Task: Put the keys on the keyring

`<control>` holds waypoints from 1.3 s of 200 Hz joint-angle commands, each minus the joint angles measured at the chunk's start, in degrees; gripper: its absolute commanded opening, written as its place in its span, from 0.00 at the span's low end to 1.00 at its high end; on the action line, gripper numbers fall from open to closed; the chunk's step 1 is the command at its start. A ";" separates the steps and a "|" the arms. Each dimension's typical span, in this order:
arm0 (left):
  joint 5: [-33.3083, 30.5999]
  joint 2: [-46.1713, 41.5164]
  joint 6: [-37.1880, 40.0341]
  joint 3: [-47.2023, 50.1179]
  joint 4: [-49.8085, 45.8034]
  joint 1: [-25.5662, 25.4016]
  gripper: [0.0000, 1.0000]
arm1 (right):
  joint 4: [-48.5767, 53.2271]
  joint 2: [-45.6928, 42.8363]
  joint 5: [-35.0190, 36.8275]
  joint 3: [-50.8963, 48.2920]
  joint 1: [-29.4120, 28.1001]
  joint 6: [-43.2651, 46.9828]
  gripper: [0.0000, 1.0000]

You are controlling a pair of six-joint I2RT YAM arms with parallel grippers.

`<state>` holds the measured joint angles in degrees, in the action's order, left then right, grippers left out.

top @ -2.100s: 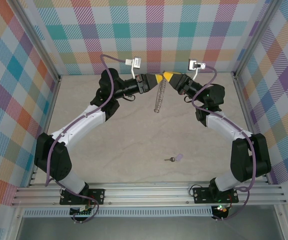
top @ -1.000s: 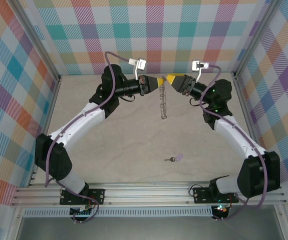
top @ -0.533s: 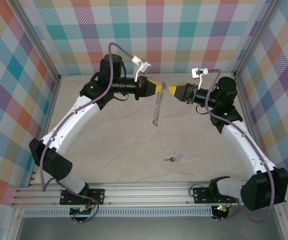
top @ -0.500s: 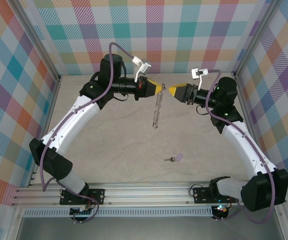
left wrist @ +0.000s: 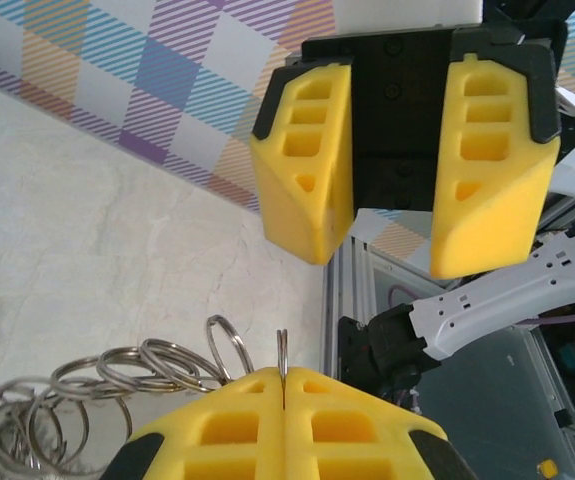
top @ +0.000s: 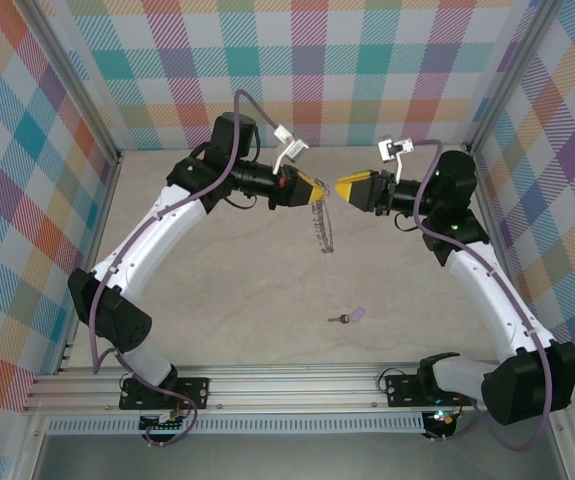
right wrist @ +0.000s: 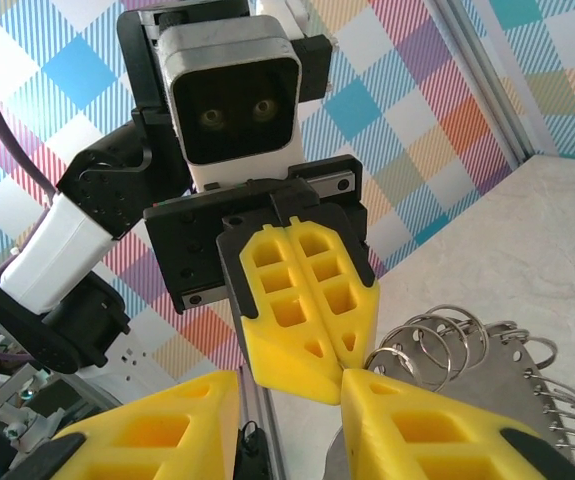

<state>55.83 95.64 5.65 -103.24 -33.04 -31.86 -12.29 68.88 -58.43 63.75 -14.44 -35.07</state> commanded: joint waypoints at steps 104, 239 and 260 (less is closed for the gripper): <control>4.10 1.03 1.38 -3.57 -0.47 -0.61 0.00 | 1.28 3.36 -2.65 2.35 -2.52 2.79 0.19; -18.01 -7.22 -18.77 9.19 20.92 -0.66 0.49 | -10.58 3.31 6.29 -0.65 -2.49 0.36 0.00; -21.73 -9.31 -25.12 13.33 27.02 -0.66 0.50 | -15.95 3.60 7.19 -1.70 -2.48 -1.71 0.00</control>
<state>41.74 90.15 -9.41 -93.69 -17.50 -32.16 -18.04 72.40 -52.90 63.31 -16.60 -34.11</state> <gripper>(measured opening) 0.497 0.049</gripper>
